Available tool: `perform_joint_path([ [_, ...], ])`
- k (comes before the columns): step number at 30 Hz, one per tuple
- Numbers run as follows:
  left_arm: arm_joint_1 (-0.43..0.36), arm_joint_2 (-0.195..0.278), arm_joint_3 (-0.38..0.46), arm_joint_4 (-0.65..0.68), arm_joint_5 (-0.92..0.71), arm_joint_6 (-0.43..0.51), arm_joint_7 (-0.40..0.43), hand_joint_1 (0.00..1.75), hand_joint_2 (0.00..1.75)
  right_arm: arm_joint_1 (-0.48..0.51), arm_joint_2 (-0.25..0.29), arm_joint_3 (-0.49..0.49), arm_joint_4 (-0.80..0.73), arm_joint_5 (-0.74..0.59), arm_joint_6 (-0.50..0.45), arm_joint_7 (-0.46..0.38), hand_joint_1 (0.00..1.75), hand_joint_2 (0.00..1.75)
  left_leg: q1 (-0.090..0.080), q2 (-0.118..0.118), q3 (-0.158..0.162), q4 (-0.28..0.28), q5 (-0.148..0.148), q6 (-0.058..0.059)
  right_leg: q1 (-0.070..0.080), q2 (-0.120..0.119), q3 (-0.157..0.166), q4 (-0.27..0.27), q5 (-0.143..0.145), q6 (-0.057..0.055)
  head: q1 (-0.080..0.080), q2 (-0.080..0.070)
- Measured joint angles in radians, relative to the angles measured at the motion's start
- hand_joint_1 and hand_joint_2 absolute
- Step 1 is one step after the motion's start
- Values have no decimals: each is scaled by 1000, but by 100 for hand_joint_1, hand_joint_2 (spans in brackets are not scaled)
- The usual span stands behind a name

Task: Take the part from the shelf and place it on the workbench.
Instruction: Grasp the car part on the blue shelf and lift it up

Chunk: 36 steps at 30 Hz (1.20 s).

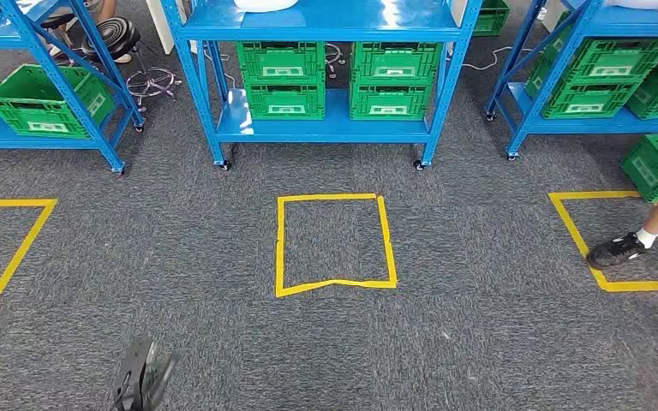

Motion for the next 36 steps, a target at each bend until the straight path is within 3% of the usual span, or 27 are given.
perform_joint_path([
  [2,-33,1,-9,-4,-4,-5,-9,0,0,-2,0,0,1,2,2,-3,0,0,0,0,0,0,0,0,0,0,0,0,0,0,0,0],
  [10,-289,12,-126,-29,-66,-20,-56,0,0,-7,0,-17,4,6,15,-10,0,0,0,0,0,0,2,-1,0,0,0,2,2,0,0,0],
  [28,-746,20,-532,-56,-313,70,19,0,0,-13,1,-69,5,-4,12,12,0,0,0,-1,-1,0,3,-2,0,1,-2,3,2,0,0,0],
  [36,-822,23,-737,-57,-460,131,56,0,0,-17,3,-75,9,17,14,13,0,0,0,-1,-1,0,3,-2,0,1,-2,4,2,0,0,0],
])
